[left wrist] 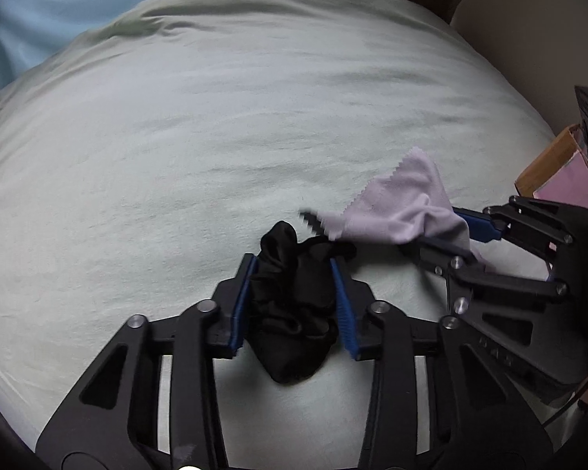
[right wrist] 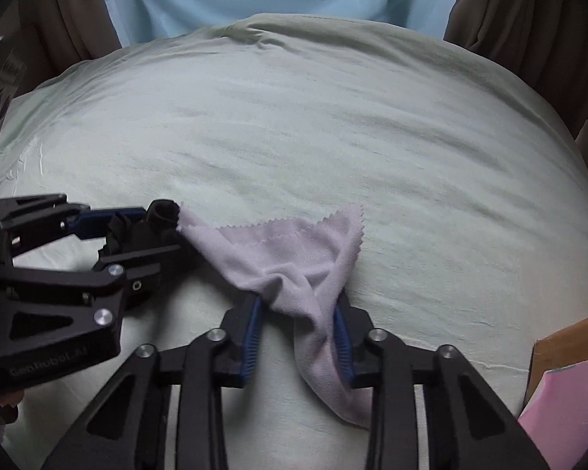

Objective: Organize soft objects
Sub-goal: 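Grasp the black scrunchie with left tool while right tool grasps the lilac cloth, then carry the black scrunchie with left tool while right tool carries the lilac cloth to the box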

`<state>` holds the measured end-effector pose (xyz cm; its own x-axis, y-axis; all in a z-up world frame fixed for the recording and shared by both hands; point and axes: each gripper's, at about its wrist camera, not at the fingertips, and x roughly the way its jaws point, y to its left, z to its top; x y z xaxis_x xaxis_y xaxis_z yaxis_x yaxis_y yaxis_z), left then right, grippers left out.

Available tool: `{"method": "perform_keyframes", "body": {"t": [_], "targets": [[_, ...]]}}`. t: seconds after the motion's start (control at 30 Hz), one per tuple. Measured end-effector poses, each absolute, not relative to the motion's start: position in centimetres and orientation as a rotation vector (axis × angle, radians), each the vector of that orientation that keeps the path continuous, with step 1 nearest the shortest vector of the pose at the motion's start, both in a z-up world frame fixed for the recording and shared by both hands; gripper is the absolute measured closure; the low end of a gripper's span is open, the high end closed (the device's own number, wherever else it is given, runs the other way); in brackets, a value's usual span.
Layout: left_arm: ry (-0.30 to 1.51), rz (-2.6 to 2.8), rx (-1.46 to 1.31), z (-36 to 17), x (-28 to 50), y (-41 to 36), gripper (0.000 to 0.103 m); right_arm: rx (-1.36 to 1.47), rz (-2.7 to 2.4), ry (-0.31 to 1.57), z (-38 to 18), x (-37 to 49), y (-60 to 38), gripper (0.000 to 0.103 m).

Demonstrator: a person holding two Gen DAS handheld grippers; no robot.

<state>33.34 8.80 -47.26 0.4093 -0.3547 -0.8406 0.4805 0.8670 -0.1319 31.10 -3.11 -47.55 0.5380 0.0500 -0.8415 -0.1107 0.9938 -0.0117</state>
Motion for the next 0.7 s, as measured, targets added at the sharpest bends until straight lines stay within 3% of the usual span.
{"method": "perform_keyframes", "body": {"t": [0.2,0.47,0.7], "targets": [[1.015,-0.523,0.135,-46.5,32.8,9.2,0.083,0.038,0.062,0.991,-46.9,30.5,-4.3,0.082],[0.991,-0.494,0.091,-43.9,31.5,10.3,0.084,0.107,0.020,0.939,-44.2,28.4,-5.6,0.085],[0.932,-0.469,0.055,-38.1,29.1,11.1,0.084,0.131,0.026,0.871,-39.0,26.1,-5.9,0.086]]}}
